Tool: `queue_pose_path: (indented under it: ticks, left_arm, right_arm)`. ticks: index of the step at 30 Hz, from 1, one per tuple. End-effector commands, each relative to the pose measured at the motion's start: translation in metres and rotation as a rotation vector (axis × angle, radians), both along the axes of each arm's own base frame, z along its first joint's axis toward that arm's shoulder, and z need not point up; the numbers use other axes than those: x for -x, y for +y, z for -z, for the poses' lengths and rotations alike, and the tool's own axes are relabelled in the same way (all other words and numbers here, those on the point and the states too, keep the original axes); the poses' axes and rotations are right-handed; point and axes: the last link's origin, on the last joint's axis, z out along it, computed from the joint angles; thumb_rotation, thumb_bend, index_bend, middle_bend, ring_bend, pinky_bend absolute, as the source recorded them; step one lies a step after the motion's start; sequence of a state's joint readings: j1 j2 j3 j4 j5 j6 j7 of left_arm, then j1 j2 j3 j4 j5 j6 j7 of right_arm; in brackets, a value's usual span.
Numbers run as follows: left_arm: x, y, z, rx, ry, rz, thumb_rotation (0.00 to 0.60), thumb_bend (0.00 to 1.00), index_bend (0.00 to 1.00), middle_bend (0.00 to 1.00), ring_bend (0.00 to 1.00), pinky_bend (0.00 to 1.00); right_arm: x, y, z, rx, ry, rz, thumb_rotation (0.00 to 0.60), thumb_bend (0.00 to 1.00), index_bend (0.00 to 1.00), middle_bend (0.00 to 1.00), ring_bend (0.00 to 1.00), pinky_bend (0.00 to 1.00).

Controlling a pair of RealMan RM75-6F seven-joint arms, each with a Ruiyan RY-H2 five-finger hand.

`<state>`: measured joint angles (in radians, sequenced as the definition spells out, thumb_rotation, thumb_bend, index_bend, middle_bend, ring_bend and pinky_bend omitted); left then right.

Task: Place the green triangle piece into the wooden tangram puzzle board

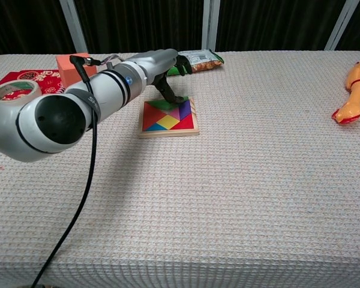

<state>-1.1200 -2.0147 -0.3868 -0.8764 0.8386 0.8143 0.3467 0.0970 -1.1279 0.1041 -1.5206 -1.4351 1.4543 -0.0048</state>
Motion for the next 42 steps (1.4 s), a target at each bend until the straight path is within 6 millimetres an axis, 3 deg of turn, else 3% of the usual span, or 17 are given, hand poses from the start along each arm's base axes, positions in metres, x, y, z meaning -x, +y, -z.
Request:
queue_pose_path:
  ticks: [1,9,15,18,33,42]
  left_arm:
    - [0.002,-0.003,-0.002,0.009,0.008,0.01,0.6,0.32,0.2,0.18,0.05,0.17]
    - [-0.004,-0.014,-0.009,0.035,-0.029,0.038,0.6,0.32,0.21,0.18,0.05,0.18]
    - [-0.009,-0.027,-0.023,0.106,-0.04,0.142,0.6,0.35,0.34,0.17,0.05,0.18]
    - [-0.007,-0.029,-0.025,0.152,-0.026,0.165,0.6,0.4,0.36,0.14,0.02,0.17]
    - [0.017,-0.014,-0.024,0.191,0.026,0.121,0.6,0.41,0.34,0.09,0.0,0.12]
    - [0.022,-0.016,-0.019,0.221,0.022,0.102,0.6,0.41,0.34,0.09,0.0,0.12]
  right_arm:
    - [-0.001,0.0,0.001,-0.001,0.001,-0.001,0.6,0.27,0.0,0.0,0.0,0.0]
    - [-0.003,0.0,0.001,0.0,0.004,-0.007,0.6,0.27,0.0,0.0,0.0,0.0]
    - [-0.002,0.0,0.001,-0.001,0.003,-0.004,0.6,0.27,0.0,0.0,0.0,0.0]
    - [-0.003,0.0,0.002,-0.003,0.004,-0.006,0.6,0.27,0.0,0.0,0.0,0.0]
    - [-0.002,-0.002,0.004,-0.009,0.008,0.004,0.6,0.27,0.0,0.0,0.0,0.0]
    - [0.0,-0.003,0.005,-0.01,0.004,0.013,0.6,0.27,0.0,0.0,0.0,0.0]
